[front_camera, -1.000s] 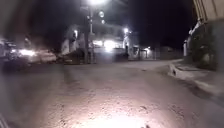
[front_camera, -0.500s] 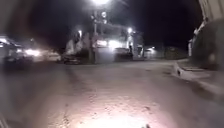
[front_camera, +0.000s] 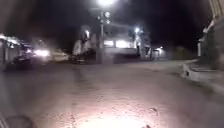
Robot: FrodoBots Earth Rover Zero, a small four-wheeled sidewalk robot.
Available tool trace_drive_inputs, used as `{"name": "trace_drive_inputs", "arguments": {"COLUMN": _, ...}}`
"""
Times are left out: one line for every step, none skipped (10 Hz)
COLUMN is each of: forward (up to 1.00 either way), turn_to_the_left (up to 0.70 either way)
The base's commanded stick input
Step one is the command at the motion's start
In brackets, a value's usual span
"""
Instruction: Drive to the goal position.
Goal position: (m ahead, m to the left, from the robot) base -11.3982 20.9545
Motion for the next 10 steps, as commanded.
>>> {"name": "trace_drive_inputs", "arguments": {"forward": 0.0, "turn_to_the_left": 0.7}}
{"name": "trace_drive_inputs", "arguments": {"forward": 0.0, "turn_to_the_left": 0.7}}
{"name": "trace_drive_inputs", "arguments": {"forward": 0.0, "turn_to_the_left": 0.7}}
{"name": "trace_drive_inputs", "arguments": {"forward": 0.0, "turn_to_the_left": 0.7}}
{"name": "trace_drive_inputs", "arguments": {"forward": 0.0, "turn_to_the_left": 0.7}}
{"name": "trace_drive_inputs", "arguments": {"forward": 0.0, "turn_to_the_left": 0.7}}
{"name": "trace_drive_inputs", "arguments": {"forward": 0.0, "turn_to_the_left": 0.7}}
{"name": "trace_drive_inputs", "arguments": {"forward": 0.0, "turn_to_the_left": 0.7}}
{"name": "trace_drive_inputs", "arguments": {"forward": 0.0, "turn_to_the_left": 0.7}}
{"name": "trace_drive_inputs", "arguments": {"forward": 0.0, "turn_to_the_left": 0.7}}
